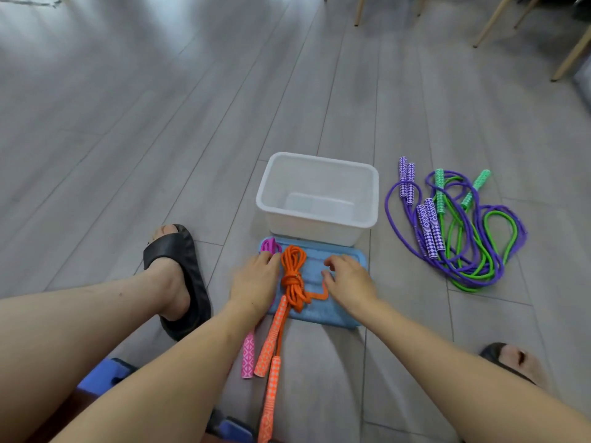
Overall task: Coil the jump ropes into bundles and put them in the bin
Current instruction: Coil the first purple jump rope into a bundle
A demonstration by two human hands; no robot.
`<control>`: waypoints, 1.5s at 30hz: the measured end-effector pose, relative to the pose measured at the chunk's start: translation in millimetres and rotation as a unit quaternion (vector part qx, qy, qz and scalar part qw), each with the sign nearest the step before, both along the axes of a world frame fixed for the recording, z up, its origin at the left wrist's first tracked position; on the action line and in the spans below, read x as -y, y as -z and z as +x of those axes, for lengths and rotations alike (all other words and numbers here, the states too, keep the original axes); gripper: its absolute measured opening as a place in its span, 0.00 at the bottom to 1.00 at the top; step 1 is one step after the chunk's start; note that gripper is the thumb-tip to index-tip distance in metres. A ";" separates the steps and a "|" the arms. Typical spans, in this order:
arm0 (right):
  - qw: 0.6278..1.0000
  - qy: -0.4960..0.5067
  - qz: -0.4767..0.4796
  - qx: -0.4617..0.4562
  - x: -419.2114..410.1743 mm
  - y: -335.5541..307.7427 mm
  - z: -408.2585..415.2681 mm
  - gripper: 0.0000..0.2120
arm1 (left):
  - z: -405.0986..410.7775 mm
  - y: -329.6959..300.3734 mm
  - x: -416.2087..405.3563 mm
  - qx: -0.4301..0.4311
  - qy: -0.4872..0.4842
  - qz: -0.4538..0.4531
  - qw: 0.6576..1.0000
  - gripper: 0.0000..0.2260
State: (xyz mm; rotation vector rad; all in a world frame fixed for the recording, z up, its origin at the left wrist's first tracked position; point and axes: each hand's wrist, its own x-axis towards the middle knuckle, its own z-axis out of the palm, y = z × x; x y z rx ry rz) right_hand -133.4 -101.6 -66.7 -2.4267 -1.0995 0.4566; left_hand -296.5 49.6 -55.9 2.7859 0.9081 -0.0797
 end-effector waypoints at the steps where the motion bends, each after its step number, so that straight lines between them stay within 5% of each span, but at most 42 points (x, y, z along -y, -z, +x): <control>1: 0.999 -0.010 0.006 0.037 13.4 -3.1 6.8 0.12 | 7.7 -4.3 7.2 0.003 0.014 0.001 1.000 0.14; 5: 0.986 -0.027 -0.013 0.163 66.6 -8.8 44.5 0.08 | 49.5 -15.1 39.0 -0.003 0.076 0.028 0.997 0.25; 10: 0.973 0.021 -0.044 0.224 128.0 -18.1 99.5 0.08 | 119.0 -18.8 83.8 0.047 0.159 0.064 0.984 0.21; 23: 0.973 0.142 -0.134 0.120 179.4 31.6 199.6 0.12 | 239.6 -2.0 141.4 0.016 0.197 0.011 0.980 0.15; 28: 0.975 0.153 -0.074 0.139 188.2 36.4 206.0 0.07 | 246.0 -1.6 139.6 0.012 0.210 0.012 0.978 0.16; 35: 0.953 0.182 0.180 0.162 175.2 -64.2 215.4 0.06 | 254.4 -62.1 126.6 0.019 0.203 -0.009 0.979 0.13; 39: 0.950 0.128 0.229 0.169 164.9 -139.4 216.8 0.08 | 259.3 -125.4 120.0 0.106 0.172 -0.064 0.977 0.13; 45: 0.952 0.028 0.242 0.183 155.2 -227.0 185.7 0.13 | 239.7 -221.4 138.2 0.266 0.181 -0.325 0.889 0.06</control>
